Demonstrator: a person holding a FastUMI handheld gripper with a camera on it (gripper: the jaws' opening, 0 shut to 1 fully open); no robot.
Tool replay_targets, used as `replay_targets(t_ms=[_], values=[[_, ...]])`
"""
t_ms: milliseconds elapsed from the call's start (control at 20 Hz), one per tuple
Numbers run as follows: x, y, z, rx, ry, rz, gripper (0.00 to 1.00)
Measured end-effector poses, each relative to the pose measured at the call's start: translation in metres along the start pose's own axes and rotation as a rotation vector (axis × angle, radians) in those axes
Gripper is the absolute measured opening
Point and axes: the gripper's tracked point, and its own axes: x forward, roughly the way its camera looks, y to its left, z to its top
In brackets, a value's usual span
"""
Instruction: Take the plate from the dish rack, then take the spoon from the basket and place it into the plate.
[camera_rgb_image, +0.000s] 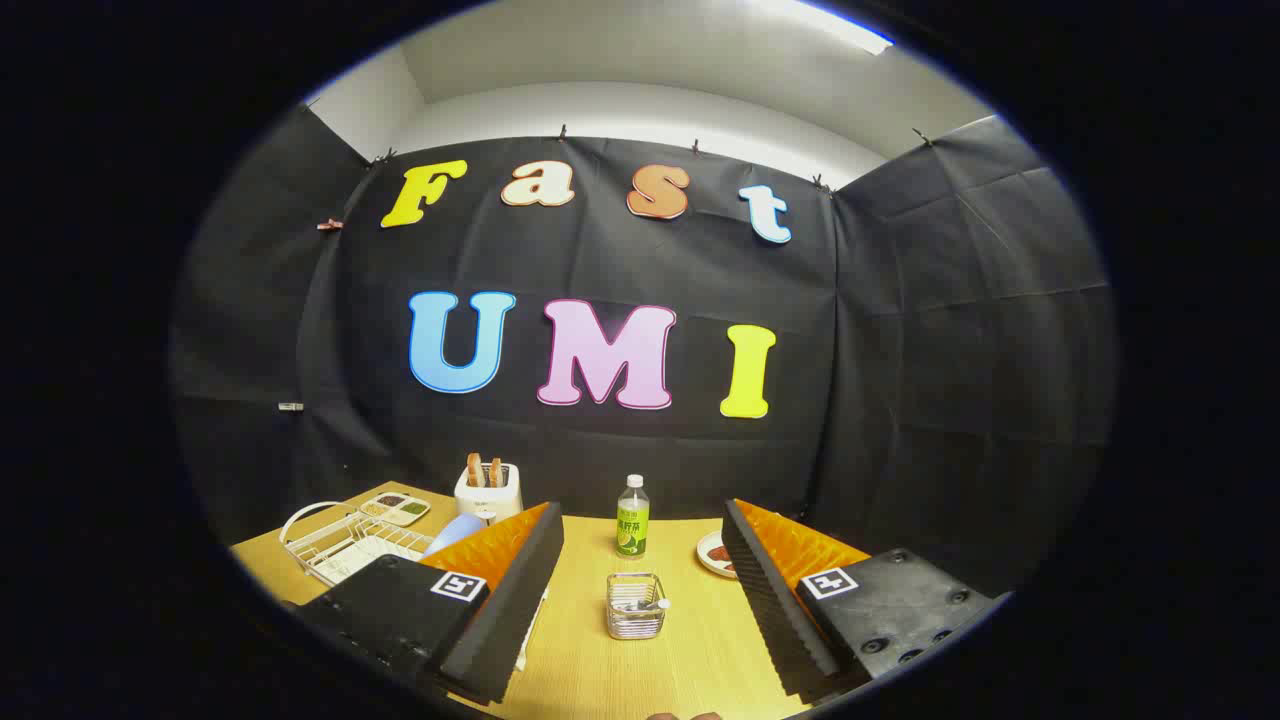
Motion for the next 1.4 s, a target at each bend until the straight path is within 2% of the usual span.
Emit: replay_targets(t_ms=[300, 1100, 1400], values=[[0.001, 0.01, -0.002, -0.002, 0.018, 0.032, 0.98], [-0.002, 0.018, -0.012, 0.004, 0.045, 0.03, 0.98], [0.016, 0.041, -0.014, -0.008, 0.076, 0.085, 0.98]])
